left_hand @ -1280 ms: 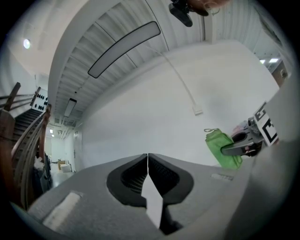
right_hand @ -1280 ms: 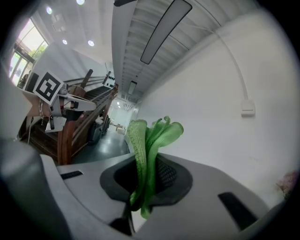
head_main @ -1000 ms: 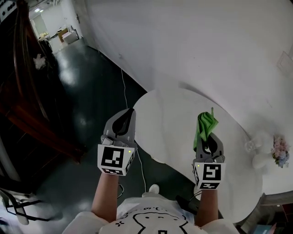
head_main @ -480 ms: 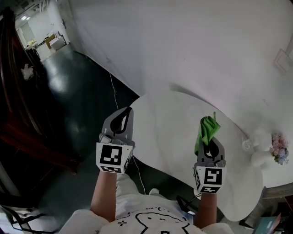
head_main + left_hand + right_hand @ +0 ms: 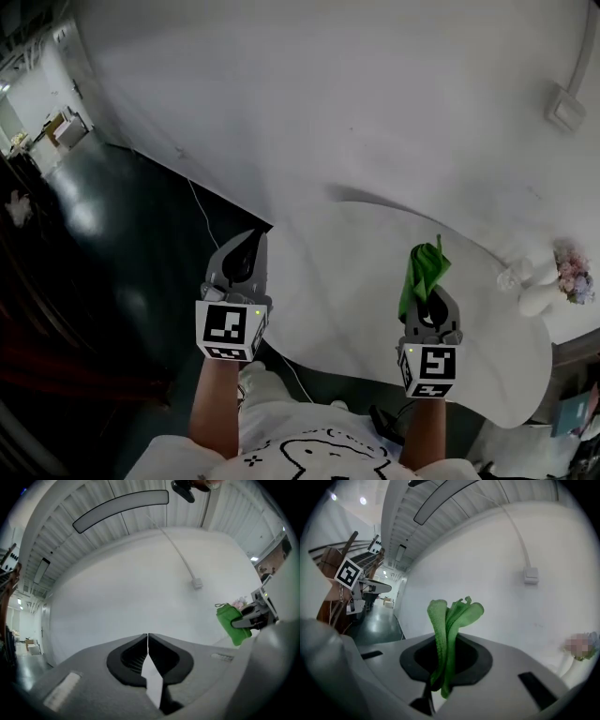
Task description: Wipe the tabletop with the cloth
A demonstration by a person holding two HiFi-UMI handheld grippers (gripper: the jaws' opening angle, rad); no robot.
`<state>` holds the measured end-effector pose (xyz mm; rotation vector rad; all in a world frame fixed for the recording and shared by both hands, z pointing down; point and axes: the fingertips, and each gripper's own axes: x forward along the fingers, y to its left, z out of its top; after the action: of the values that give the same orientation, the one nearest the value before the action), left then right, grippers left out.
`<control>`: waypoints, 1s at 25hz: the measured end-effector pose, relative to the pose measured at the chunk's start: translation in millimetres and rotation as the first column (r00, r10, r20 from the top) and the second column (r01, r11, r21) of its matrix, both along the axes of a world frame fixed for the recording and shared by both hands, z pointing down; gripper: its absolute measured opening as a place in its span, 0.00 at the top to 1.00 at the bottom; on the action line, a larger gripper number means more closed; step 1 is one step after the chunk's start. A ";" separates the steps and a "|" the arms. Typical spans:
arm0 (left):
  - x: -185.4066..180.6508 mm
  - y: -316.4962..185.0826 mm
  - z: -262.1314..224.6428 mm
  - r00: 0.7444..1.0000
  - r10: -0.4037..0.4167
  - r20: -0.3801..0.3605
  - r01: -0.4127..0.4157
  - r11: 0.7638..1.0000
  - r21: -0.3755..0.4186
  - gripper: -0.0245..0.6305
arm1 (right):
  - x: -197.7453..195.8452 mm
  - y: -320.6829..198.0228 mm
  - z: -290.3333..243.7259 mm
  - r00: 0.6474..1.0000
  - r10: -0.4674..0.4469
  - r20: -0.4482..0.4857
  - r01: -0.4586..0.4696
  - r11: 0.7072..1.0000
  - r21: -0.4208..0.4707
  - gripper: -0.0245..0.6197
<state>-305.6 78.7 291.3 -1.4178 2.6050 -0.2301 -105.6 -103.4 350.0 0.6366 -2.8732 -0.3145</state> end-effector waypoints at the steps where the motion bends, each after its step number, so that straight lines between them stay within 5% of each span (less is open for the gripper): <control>1: -12.2 -0.5 -0.2 1.000 0.017 -0.003 -0.017 1.000 0.003 0.93 | -8.2 3.4 0.2 1.000 0.017 0.000 -0.017 1.000 0.000 0.89; 9: -105.6 -8.5 7.1 0.983 0.185 -0.008 -0.185 0.983 0.003 0.93 | -91.0 30.4 7.8 0.988 0.154 0.013 -0.154 0.987 -0.039 0.89; 16: -165.0 2.6 31.1 0.932 0.359 -0.052 -0.361 0.931 -0.058 0.93 | -175.2 68.6 29.3 0.965 0.261 0.000 -0.258 0.955 -0.146 0.89; 25: -222.0 27.7 58.5 0.909 0.405 -0.100 -0.412 0.909 -0.062 0.93 | -291.5 99.9 62.8 0.985 0.172 -0.004 -0.166 0.943 -0.289 0.89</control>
<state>-527.6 106.4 349.8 -1.9988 2.3050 -0.2241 -397.2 -3.5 412.8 0.8243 -2.7794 0.1369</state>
